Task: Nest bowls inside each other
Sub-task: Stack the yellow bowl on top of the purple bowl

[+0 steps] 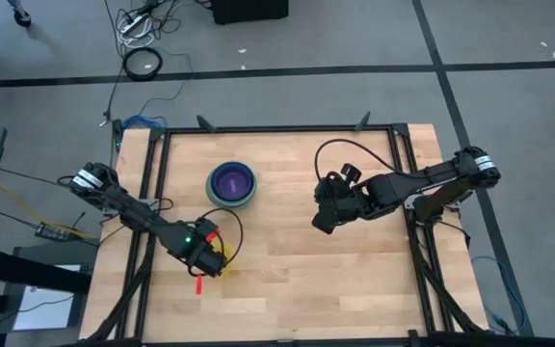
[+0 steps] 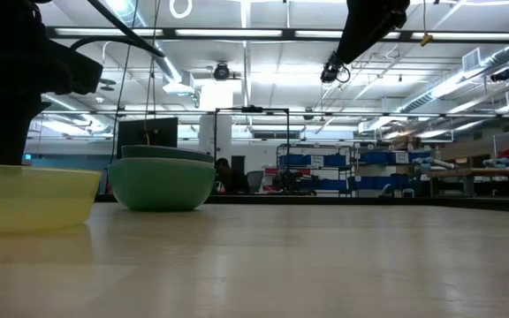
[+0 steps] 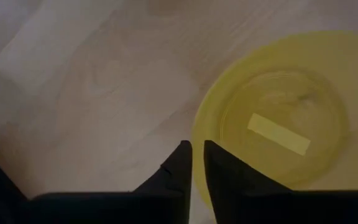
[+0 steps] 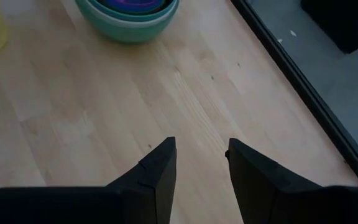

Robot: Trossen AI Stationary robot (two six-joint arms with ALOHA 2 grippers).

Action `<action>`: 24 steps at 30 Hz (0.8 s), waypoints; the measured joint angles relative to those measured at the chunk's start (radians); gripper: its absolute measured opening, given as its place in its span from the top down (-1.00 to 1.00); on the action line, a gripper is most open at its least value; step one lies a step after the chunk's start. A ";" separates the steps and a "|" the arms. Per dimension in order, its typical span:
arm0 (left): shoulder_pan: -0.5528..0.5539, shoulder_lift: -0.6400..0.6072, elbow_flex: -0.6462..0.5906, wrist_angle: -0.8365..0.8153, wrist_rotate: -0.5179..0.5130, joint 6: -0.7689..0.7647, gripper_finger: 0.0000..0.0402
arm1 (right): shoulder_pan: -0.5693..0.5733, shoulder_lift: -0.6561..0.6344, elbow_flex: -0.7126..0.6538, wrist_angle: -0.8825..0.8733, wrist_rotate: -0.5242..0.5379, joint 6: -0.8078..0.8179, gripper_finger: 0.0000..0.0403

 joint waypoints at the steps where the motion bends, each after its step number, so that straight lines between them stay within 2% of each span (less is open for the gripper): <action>1: 0.000 0.000 0.000 0.001 0.002 -0.001 0.72 | 0.000 0.000 0.000 0.000 0.000 0.000 0.35; 9: 0.000 0.009 0.000 0.002 0.002 -0.021 0.47 | 0.000 0.000 0.000 0.000 0.000 0.000 0.36; 18: 0.000 0.010 -0.069 0.100 -0.012 -0.025 0.43 | 0.000 0.000 0.000 0.000 -0.001 0.000 0.36; 21: 0.000 0.010 -0.075 0.109 -0.014 -0.023 0.51 | 0.000 0.000 0.000 0.000 -0.001 0.000 0.35; 24: 0.000 0.009 -0.069 0.114 -0.028 0.009 0.85 | 0.000 0.000 0.000 0.000 -0.001 0.000 0.36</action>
